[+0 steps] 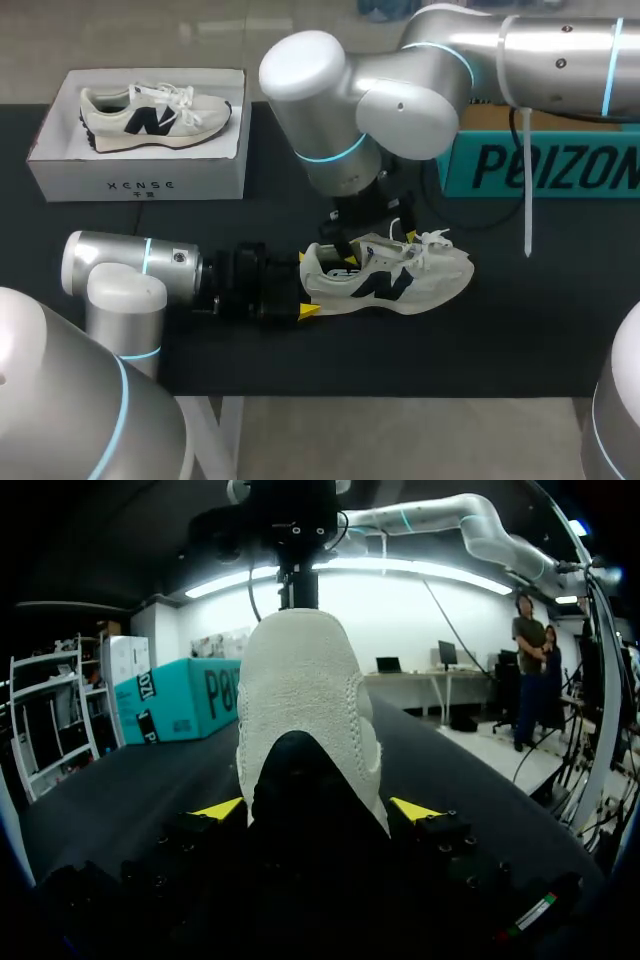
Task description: Take the shoe out of the shoebox, open the shoe tongue, remove and reinsert the insole, then place the shoe into the shoebox
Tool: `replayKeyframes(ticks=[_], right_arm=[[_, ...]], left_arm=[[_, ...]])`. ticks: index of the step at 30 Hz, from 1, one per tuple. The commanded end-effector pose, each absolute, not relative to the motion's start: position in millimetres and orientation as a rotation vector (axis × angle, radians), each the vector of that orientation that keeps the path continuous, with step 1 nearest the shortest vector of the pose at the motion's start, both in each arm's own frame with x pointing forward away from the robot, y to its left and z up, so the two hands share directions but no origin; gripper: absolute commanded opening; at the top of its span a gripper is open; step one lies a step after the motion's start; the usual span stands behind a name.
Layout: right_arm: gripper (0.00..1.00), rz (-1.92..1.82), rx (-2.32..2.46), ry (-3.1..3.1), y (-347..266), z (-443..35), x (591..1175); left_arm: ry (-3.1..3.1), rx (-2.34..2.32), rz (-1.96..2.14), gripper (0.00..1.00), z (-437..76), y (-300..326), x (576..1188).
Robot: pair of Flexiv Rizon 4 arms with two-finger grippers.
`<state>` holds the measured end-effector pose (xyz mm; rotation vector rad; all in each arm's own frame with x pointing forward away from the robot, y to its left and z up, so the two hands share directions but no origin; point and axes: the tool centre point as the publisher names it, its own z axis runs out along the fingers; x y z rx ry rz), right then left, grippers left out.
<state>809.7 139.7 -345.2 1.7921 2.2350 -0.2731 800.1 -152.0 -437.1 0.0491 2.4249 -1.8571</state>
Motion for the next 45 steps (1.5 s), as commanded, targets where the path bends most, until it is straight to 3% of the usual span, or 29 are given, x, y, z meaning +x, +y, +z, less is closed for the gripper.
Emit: replayKeyframes(ticks=[1, 23, 25, 26, 27, 29, 31, 32, 45], right_arm=[[1.00, -0.274, 1.794, 2.217, 138.8, -351.4, 811.5], [0.99, -0.269, 1.819, 2.151, 109.4, -355.6, 815.1], [0.79, -0.266, 1.820, 2.151, 109.4, -354.4, 814.3], [0.58, -0.264, 1.820, 2.151, 109.1, -353.7, 814.0], [0.46, -0.262, 1.822, 2.151, 108.4, -353.0, 813.8], [0.29, -0.262, 1.829, 2.151, 106.7, -352.0, 813.7], [0.05, -0.261, 1.834, 2.150, 104.6, -350.4, 813.5], [0.00, -0.261, 1.835, 2.149, 103.7, -349.7, 813.3], [0.00, -0.244, 1.898, 2.106, 77.8, -339.3, 818.1]], left_arm=[[2.424, 0.048, -1.856, 0.00, -439.9, -154.3, 799.5], [2.424, 0.048, -1.856, 0.00, -439.9, -154.3, 799.5], [2.424, 0.048, -1.856, 0.00, -439.9, -154.3, 799.5], [2.424, 0.048, -1.856, 0.00, -439.9, -154.3, 799.5], [2.424, 0.048, -1.856, 0.00, -439.9, -154.3, 799.5], [2.424, 0.048, -1.856, 0.00, -439.9, -154.3, 799.5], [2.424, 0.048, -1.856, 0.00, -439.9, -154.3, 799.5], [2.424, 0.048, -1.856, 0.00, -439.9, -154.3, 799.5], [2.424, 0.048, -1.856, 0.00, -439.9, -154.3, 799.5]])
